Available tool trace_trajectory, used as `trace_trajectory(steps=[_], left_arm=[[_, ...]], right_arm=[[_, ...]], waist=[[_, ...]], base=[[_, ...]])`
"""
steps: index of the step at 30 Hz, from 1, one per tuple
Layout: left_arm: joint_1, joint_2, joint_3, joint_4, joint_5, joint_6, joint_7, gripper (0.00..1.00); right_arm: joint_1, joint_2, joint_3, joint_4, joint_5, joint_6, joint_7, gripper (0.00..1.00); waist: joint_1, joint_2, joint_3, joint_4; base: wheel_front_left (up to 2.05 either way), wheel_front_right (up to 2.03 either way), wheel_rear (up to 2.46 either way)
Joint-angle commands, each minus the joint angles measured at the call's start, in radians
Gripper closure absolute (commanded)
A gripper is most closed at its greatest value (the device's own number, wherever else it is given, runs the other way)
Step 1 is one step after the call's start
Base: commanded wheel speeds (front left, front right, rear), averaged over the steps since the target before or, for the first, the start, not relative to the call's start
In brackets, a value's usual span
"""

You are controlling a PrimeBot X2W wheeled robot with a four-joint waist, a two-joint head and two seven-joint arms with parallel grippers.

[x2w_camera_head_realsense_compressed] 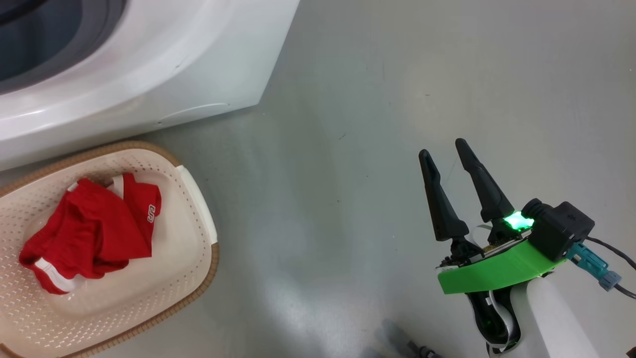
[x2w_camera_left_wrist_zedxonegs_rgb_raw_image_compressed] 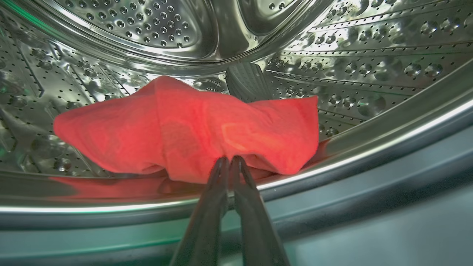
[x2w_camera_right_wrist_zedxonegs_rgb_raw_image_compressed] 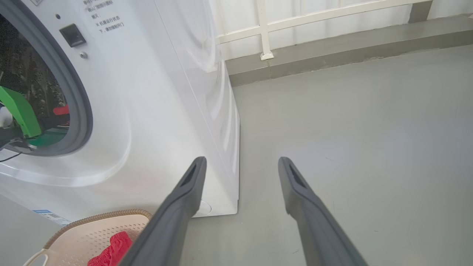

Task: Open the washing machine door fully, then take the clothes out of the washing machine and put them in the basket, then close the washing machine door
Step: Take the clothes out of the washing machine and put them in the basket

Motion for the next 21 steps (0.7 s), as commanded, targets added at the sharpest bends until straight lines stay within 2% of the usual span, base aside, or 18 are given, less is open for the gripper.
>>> trace_trajectory(steps=[1, 12, 21], left_arm=[[-0.017, 0.043, 0.007, -0.009, -0.008, -0.003, -0.011, 1.00], [-0.002, 0.013, -0.007, -0.007, -0.042, -0.003, -0.050, 1.00], [0.063, -0.019, -0.005, -0.079, -0.126, -0.003, -0.105, 1.00]], right_arm=[[0.017, 0.002, 0.014, -0.025, 0.008, 0.002, -0.005, 0.00], [0.017, 0.002, 0.007, -0.020, 0.000, 0.002, -0.005, 0.00], [0.023, 0.002, -0.016, -0.010, -0.017, 0.002, -0.005, 0.00]], waist=[[0.0000, -0.0001, -0.001, 0.001], [0.0000, -0.0001, -0.021, 0.019], [0.0000, -0.0001, -0.062, 0.057]], base=[[0.00, 0.00, 0.00], [0.00, 0.00, 0.00], [0.00, 0.00, 0.00]])
